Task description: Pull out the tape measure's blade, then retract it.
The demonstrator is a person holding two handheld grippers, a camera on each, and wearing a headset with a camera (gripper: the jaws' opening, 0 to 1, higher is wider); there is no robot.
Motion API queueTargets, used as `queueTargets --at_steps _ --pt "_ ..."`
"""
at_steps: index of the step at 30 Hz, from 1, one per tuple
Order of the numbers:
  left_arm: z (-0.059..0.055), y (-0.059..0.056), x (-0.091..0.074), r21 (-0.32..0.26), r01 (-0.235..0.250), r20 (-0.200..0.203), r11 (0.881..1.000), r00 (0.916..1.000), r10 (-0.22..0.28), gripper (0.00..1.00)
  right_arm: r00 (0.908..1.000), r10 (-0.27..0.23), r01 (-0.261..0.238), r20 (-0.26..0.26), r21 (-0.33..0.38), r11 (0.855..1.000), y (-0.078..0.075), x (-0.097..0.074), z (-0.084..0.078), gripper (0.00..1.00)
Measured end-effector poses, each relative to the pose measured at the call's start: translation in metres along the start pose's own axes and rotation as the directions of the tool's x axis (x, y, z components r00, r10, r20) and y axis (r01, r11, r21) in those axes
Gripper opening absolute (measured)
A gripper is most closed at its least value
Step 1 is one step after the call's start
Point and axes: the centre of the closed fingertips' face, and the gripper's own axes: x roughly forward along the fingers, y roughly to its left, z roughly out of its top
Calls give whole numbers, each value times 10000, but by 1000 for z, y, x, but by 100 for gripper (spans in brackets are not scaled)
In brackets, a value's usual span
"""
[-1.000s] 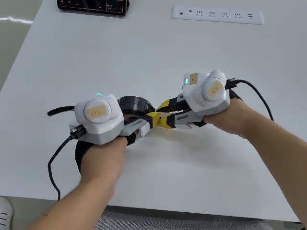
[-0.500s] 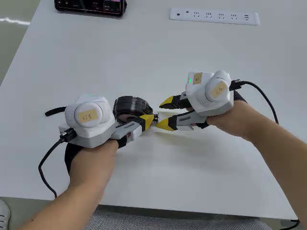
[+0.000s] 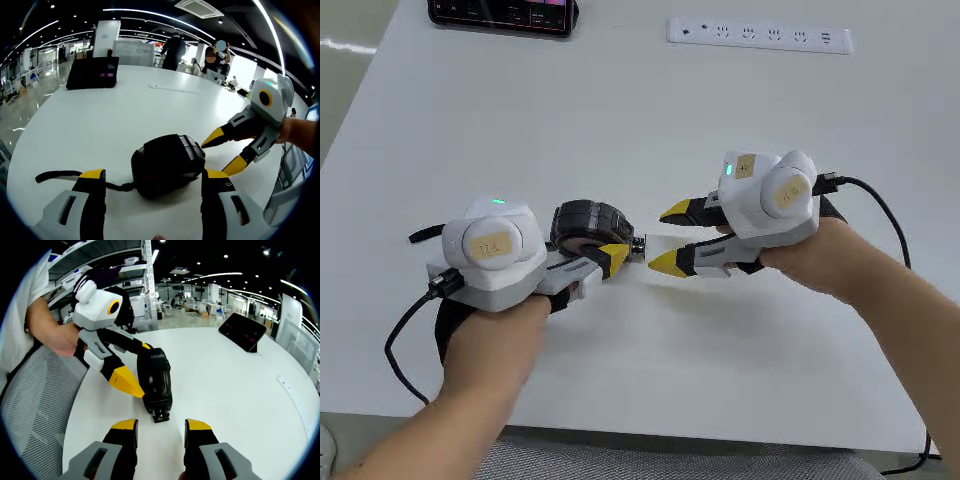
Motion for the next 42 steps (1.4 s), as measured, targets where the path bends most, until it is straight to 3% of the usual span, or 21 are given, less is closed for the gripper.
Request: queueTargets --at_steps 12,22,25,28,31,42 --pt "3 6 -15 1456 81 -143 9893 9999 -61 79 9965 -835 832 69 397 9957 0 -23 -4 46" --pt "2 9 -28 2591 379 -193 9651 9992 -341 84 9909 -1344 1339 120 350 9904 1 -39 -5 57" --pt "-2 14 -30 2679 456 -338 9624 9987 -379 85 9886 -1501 1494 153 388 9880 0 -45 -5 58" --pt "-4 20 -34 3046 389 -339 9517 9990 -300 86 9863 -1639 1630 179 441 9856 3 -50 -6 61" --pt "-7 24 -37 3056 436 -460 9512 9985 -309 86 9848 -1732 1721 164 544 9836 6 -53 -8 65" --pt "-10 25 -49 3476 897 -585 9333 9956 -739 92 9789 -2016 1979 322 927 9758 15 -62 -14 75"
